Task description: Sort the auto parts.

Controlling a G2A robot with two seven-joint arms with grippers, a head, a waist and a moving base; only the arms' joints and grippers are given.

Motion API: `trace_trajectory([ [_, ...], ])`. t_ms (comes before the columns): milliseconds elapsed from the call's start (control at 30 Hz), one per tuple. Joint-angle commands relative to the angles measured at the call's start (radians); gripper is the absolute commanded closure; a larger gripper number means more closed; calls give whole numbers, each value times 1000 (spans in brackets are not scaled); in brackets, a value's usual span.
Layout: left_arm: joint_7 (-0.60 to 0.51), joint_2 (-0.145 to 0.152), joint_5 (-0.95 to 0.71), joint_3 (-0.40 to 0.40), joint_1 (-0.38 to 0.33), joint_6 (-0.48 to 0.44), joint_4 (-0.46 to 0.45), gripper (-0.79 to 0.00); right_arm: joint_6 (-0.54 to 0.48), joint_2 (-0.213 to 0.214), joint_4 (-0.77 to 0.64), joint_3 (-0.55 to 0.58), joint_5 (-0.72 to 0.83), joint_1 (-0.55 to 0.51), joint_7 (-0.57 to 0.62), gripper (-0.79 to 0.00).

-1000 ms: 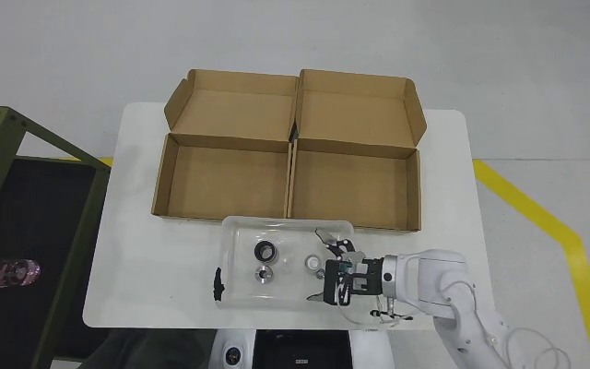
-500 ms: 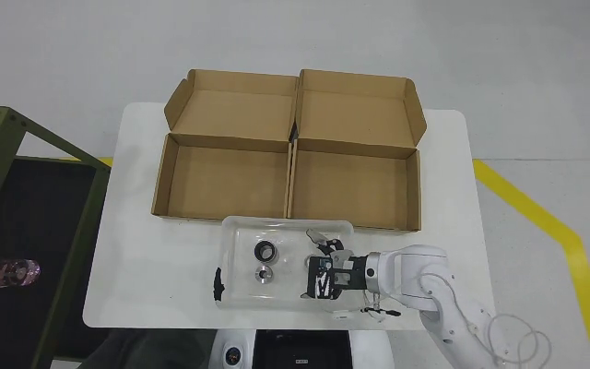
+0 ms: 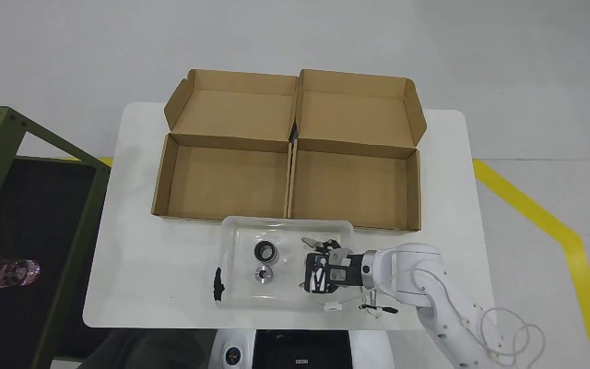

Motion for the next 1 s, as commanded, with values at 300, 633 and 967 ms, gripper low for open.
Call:
trace_trajectory([
  [300,0,0,0,0,0,0,0,-785,12,6,12,-14,-3,15,-12,0],
  [633,0,0,0,0,0,0,0,-785,-21,13,-7,-20,25,25,-64,0],
  [967,0,0,0,0,0,0,0,-785,-50,25,-56,10,47,25,-171,0],
])
